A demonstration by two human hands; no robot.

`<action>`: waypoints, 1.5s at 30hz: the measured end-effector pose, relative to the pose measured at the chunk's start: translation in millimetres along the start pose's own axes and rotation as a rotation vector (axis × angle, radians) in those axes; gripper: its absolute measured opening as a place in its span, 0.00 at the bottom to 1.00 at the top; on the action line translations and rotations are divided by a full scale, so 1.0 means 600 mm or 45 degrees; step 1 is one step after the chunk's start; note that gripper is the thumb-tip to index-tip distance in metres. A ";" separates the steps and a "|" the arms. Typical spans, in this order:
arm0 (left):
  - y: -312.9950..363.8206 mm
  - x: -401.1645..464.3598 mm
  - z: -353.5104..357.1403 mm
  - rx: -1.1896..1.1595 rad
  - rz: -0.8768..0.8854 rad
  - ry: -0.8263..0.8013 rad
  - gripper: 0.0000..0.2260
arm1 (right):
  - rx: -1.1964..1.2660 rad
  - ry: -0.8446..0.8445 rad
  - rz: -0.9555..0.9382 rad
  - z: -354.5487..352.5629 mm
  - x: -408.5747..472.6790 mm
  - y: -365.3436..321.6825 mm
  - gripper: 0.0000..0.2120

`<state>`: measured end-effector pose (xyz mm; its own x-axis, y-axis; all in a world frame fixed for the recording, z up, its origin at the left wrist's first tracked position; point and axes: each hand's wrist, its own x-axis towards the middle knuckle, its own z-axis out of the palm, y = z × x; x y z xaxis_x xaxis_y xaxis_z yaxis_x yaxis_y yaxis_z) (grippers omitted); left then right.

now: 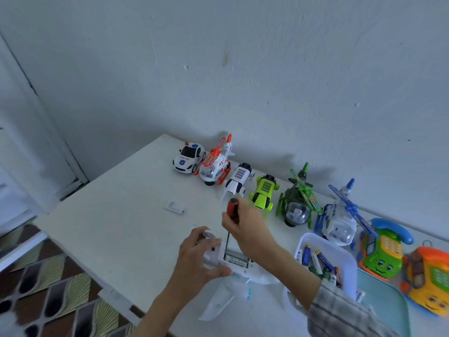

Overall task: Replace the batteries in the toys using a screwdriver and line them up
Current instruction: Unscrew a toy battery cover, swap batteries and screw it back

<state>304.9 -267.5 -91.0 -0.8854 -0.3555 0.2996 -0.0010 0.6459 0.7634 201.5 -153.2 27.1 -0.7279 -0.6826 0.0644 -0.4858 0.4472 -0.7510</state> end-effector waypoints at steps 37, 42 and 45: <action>0.016 0.005 -0.002 -0.028 -0.080 0.019 0.29 | -0.053 0.080 0.234 -0.060 -0.064 0.041 0.10; 0.019 -0.001 -0.001 -0.006 -0.118 0.022 0.30 | -0.196 0.089 0.556 -0.148 -0.095 0.107 0.12; 0.022 -0.001 -0.004 -0.013 -0.119 0.019 0.31 | -0.390 0.010 0.692 -0.149 -0.122 0.151 0.13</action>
<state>306.4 -260.4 -79.4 -0.8747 -0.4238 0.2351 -0.0786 0.6028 0.7940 167.5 -11.2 12.8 -0.9131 -0.3069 -0.2684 -0.1606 0.8758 -0.4551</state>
